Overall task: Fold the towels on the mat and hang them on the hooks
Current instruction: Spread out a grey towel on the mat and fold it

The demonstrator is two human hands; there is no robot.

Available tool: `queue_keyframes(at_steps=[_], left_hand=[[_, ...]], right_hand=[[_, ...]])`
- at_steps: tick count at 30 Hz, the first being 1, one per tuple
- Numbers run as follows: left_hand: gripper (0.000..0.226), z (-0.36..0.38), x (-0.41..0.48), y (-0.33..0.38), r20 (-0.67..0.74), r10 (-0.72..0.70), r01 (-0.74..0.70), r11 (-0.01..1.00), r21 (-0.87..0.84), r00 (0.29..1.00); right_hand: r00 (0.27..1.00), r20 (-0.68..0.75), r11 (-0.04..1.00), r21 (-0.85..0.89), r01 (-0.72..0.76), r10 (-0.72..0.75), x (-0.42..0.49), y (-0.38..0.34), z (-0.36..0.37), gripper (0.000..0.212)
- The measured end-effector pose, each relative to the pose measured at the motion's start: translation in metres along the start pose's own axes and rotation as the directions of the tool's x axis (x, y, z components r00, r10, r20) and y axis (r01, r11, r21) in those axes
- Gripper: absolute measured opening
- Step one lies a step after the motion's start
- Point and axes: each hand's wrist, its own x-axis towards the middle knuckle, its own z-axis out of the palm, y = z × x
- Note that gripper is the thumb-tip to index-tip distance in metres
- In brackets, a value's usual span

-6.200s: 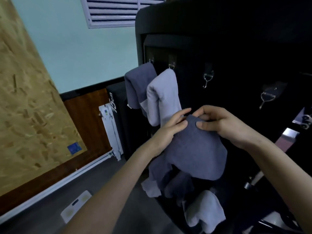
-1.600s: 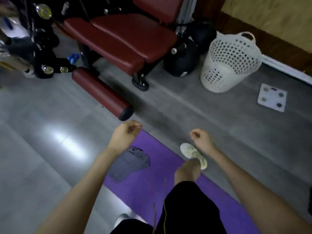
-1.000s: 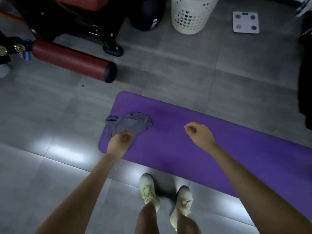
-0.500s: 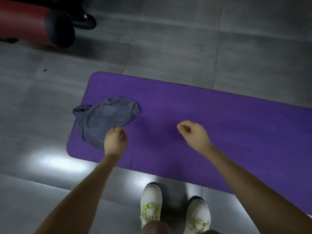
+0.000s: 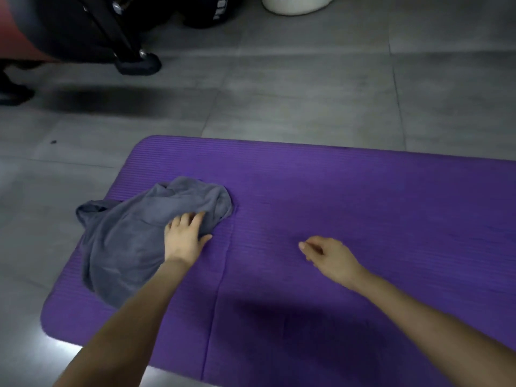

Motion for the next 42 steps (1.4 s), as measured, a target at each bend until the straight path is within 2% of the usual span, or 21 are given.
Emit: queue_keyframes(at_steps=[4,6,8,10,13,15,17,20,22,24,26,28,30,31,32,34,35,36,39,42], left_hand=[[0.025,-0.002,0.005,-0.005,-0.026,0.033,-0.033,0.999,-0.015,0.999],[0.013,-0.023,0.006,0.001,-0.090,0.107,-0.113,0.991,-0.065,0.990],[0.011,-0.050,0.007,0.010,-0.181,0.180,-0.209,0.965,-0.159,0.967],[0.012,-0.082,0.008,0.020,-0.243,0.223,-0.286,0.919,-0.269,0.944],[0.011,-0.128,0.005,0.043,-0.121,0.258,-0.284,0.835,-0.471,0.959],[0.025,-0.152,0.002,0.062,-0.071,0.284,-0.272,0.770,-0.578,0.956],[0.027,-0.172,-0.002,0.089,-0.067,0.320,-0.282,0.690,-0.666,0.945],[0.028,-0.196,-0.007,0.143,-0.062,0.385,-0.304,0.607,-0.735,0.921],[0.027,-0.210,-0.014,0.188,-0.067,0.428,-0.323,0.562,-0.761,0.901],[0.025,-0.222,-0.026,0.237,-0.063,0.439,-0.293,0.478,-0.828,0.896],[0.021,-0.234,-0.039,0.290,-0.036,0.439,-0.197,0.326,-0.925,0.898],[0.014,-0.246,-0.050,0.346,0.018,0.453,-0.069,0.175,-0.982,0.891],[0.015,-0.251,-0.060,0.398,0.063,0.510,0.017,0.094,-0.995,0.858],[0.018,-0.249,-0.065,0.421,0.071,0.567,0.018,0.098,-0.995,0.821],[0.023,-0.245,-0.070,0.441,0.083,0.642,-0.018,0.149,-0.989,0.762],[0.033,-0.229,-0.076,0.468,0.184,0.767,-0.178,0.362,-0.915,0.615],[0.036,-0.221,-0.075,0.474,0.250,0.782,-0.276,0.469,-0.839,0.571],[0.036,-0.213,-0.070,0.473,0.294,0.774,-0.356,0.546,-0.759,0.561],[0.029,-0.201,-0.046,0.445,0.319,0.687,-0.477,0.700,-0.531,0.653],[0.027,-0.189,-0.025,0.387,0.344,0.532,-0.469,0.846,-0.254,0.774]], right_hand=[[0.999,-0.004,0.998,-0.055,-0.042,0.041,-0.027,0.011,-0.001,0.034],[0.999,-0.027,0.997,-0.066,-0.049,0.047,-0.046,0.006,-0.008,0.030],[0.994,-0.102,0.990,-0.136,-0.040,0.026,-0.061,-0.003,-0.021,0.024],[0.971,-0.237,0.977,-0.211,-0.009,-0.043,-0.071,-0.013,-0.043,0.024],[0.921,-0.374,0.973,-0.232,0.018,-0.106,-0.084,-0.018,-0.077,0.024],[0.919,-0.387,0.989,-0.146,0.017,-0.072,-0.088,-0.016,-0.092,0.027],[0.938,-0.345,0.999,-0.006,0.034,-0.034,-0.094,-0.012,-0.100,0.034],[0.954,-0.290,0.988,0.110,0.112,-0.076,-0.103,-0.005,-0.113,0.046],[0.944,-0.316,0.961,0.215,0.174,-0.100,-0.112,0.003,-0.130,0.055],[0.916,-0.389,0.918,0.321,0.234,-0.097,-0.128,0.013,-0.155,0.046],[0.872,-0.482,0.875,0.383,0.296,-0.085,-0.149,0.030,-0.186,0.027],[0.814,-0.580,0.854,0.400,0.331,-0.044,-0.171,0.051,-0.220,0.030],[0.754,-0.657,0.861,0.382,0.335,-0.002,-0.188,0.077,-0.254,0.043],[0.730,-0.683,0.883,0.357,0.305,0.024,-0.196,0.091,-0.269,0.055],[0.717,-0.695,0.914,0.327,0.241,0.059,-0.202,0.105,-0.281,0.066],[0.703,-0.704,0.967,0.236,0.091,0.105,-0.212,0.132,-0.298,0.071],[0.698,-0.709,0.987,0.160,0.025,0.098,-0.214,0.145,-0.301,0.070],[0.702,-0.708,0.996,0.088,-0.016,0.074,-0.214,0.155,-0.301,0.067],[0.752,-0.659,0.999,-0.039,-0.015,-0.014,-0.205,0.174,-0.278,0.067],[0.803,-0.585,0.973,-0.231,-0.028,-0.116,-0.185,0.179,-0.230,0.062]])
